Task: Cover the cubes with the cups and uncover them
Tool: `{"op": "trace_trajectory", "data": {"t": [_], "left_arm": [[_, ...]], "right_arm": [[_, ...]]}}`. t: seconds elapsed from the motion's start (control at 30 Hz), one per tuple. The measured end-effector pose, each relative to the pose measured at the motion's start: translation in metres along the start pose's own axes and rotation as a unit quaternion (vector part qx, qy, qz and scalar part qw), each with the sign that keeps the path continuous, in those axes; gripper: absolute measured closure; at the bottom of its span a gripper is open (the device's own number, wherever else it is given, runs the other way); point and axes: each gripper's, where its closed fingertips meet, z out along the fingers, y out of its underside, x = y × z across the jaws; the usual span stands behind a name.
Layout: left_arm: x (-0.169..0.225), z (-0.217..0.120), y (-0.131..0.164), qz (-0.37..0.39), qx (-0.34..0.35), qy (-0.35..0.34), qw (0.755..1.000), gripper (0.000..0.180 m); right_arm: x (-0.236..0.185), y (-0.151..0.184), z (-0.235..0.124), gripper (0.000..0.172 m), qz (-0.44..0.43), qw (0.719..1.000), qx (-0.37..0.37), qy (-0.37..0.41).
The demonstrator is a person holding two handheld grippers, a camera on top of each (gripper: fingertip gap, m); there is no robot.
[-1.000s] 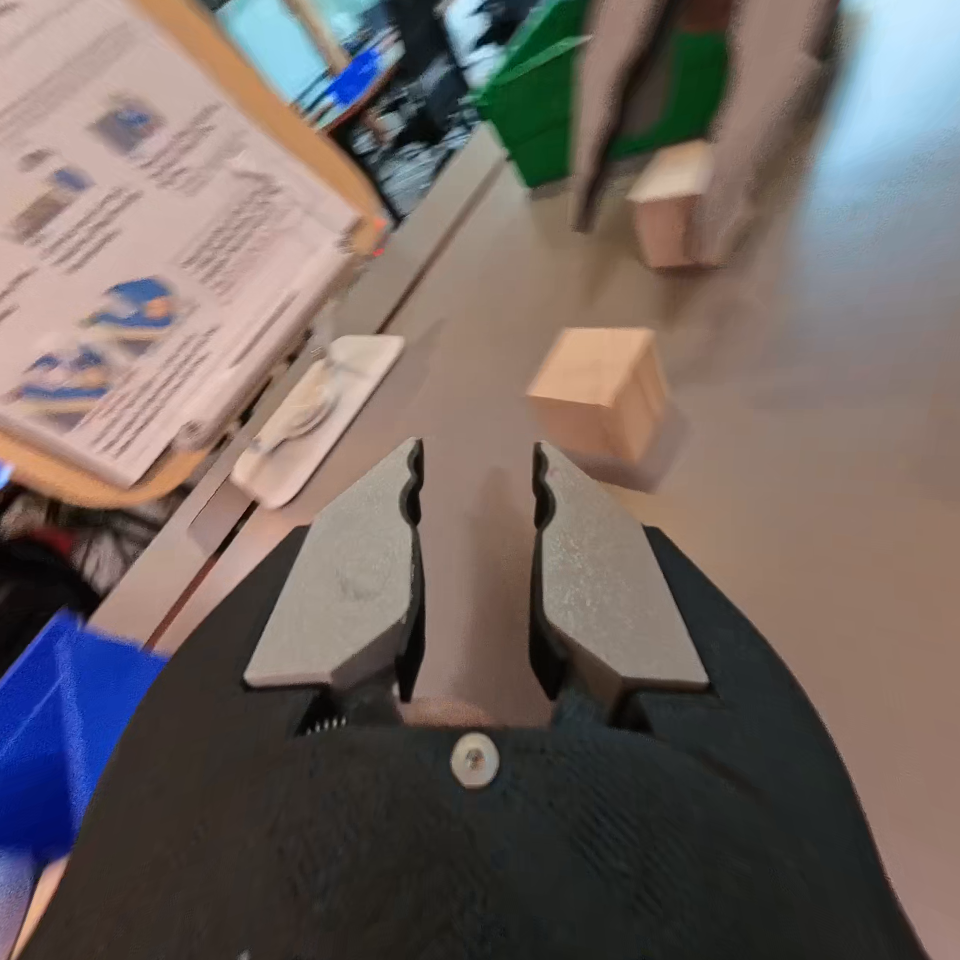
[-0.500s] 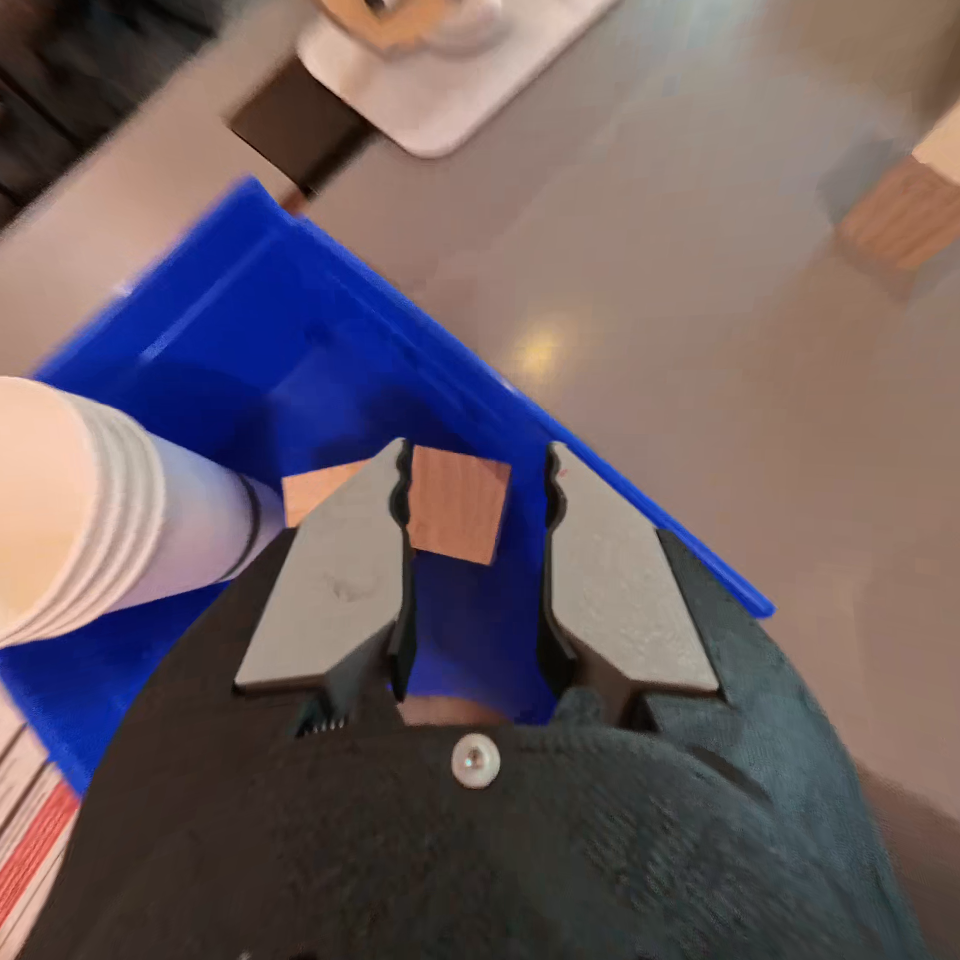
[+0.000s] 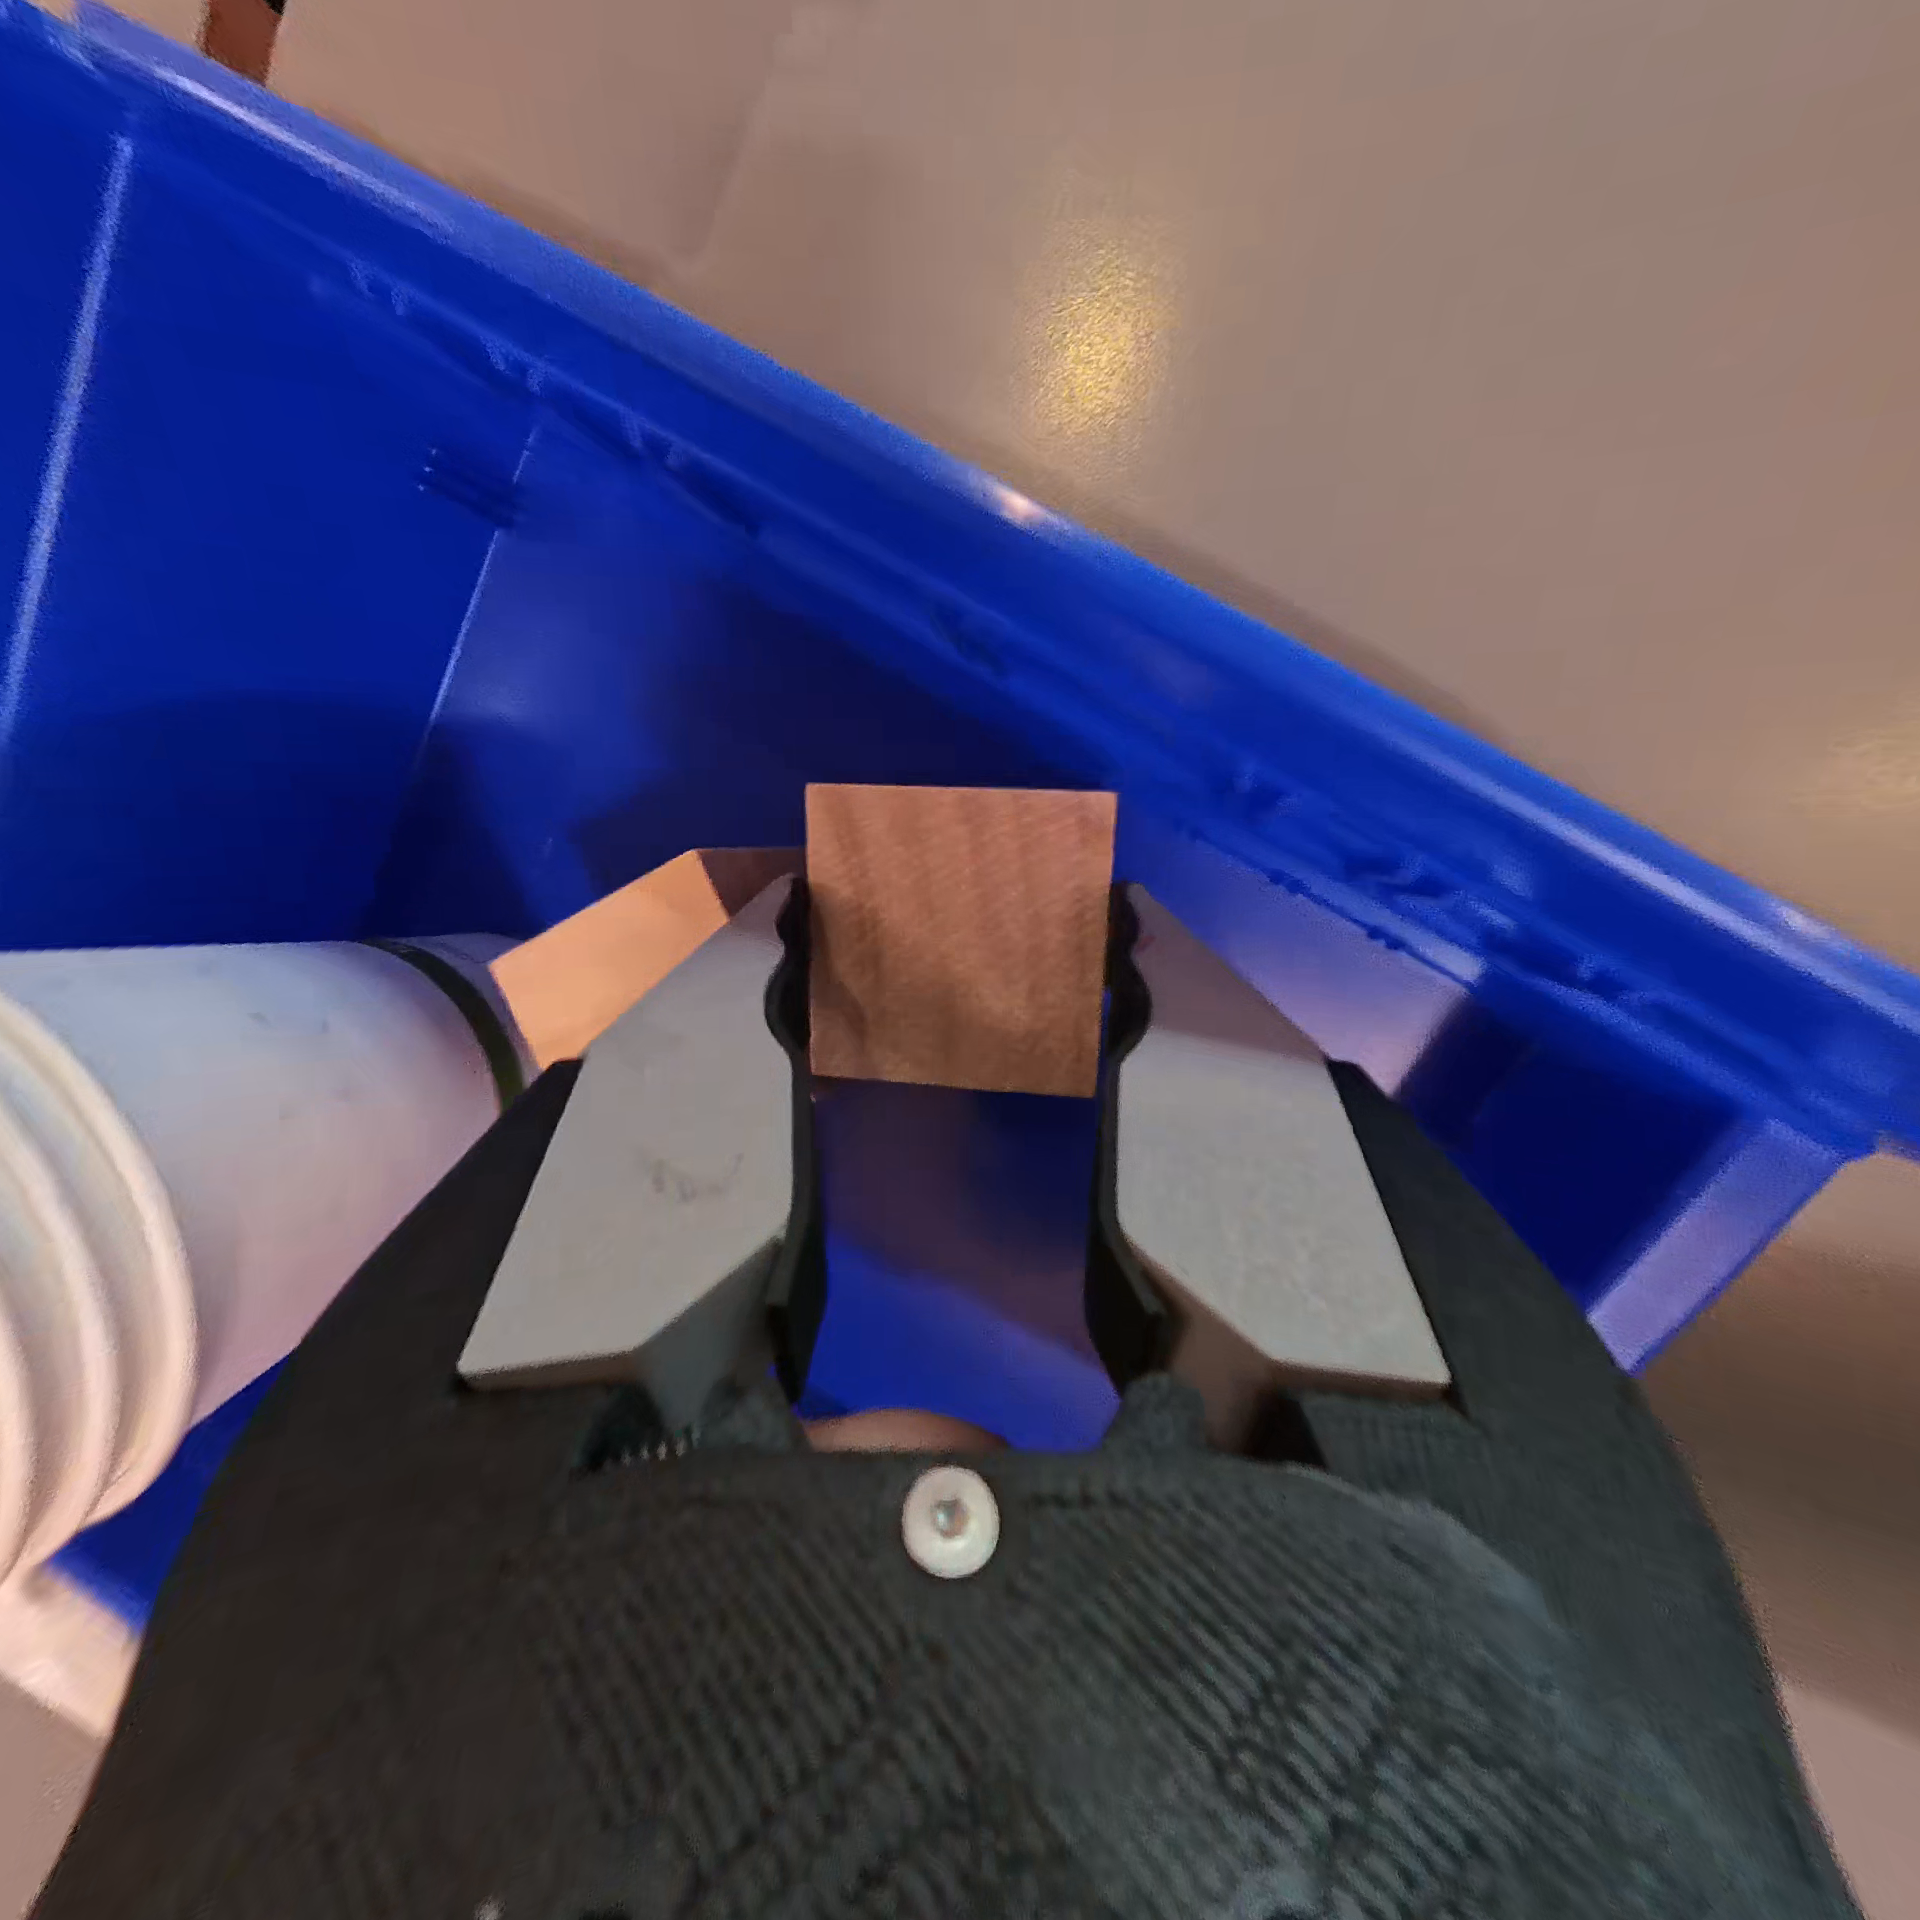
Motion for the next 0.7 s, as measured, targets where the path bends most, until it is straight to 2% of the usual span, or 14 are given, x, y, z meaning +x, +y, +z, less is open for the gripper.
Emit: {"op": "trace_trajectory", "data": {"t": [0.03, 0.13, 0.23, 0.33, 0.4, 0.47, 0.57, 0.63, 0.7], "left_arm": [[-0.002, -0.004, 0.001, 0.008, 0.006, -0.015, 1.000, 0.125], [-0.015, -0.033, -0.007, 0.002, 0.068, -0.069, 0.995, 0.125], [-0.015, -0.079, -0.026, -0.012, 0.178, -0.108, 0.978, 0.125], [0.000, -0.126, -0.053, -0.021, 0.308, -0.129, 0.942, 0.126], [0.026, -0.152, -0.077, -0.023, 0.393, -0.109, 0.913, 0.126], [0.058, -0.164, -0.101, -0.033, 0.443, -0.071, 0.893, 0.125], [0.107, -0.151, -0.135, -0.033, 0.444, -0.018, 0.895, 0.125], [0.140, -0.127, -0.155, -0.005, 0.409, 0.022, 0.912, 0.125], [0.164, -0.101, -0.168, 0.059, 0.356, 0.040, 0.932, 0.126]], "right_arm": [[-0.001, -0.001, 0.000, 0.115, -0.002, 1.000, 0.001, 0.001], [-0.004, -0.005, -0.002, 0.116, 0.001, 1.000, 0.011, -0.005], [-0.008, -0.014, -0.005, 0.116, 0.009, 0.999, 0.032, -0.014], [-0.013, -0.030, -0.009, 0.116, 0.020, 0.997, 0.064, -0.027], [-0.018, -0.046, -0.013, 0.116, 0.034, 0.994, 0.098, -0.041], [-0.022, -0.066, -0.018, 0.116, 0.051, 0.987, 0.141, -0.055], [-0.027, -0.091, -0.022, 0.113, 0.076, 0.975, 0.196, -0.075], [-0.029, -0.098, -0.022, 0.113, 0.079, 0.973, 0.204, -0.079], [-0.028, -0.097, -0.021, 0.114, 0.069, 0.975, 0.200, -0.068]]}}
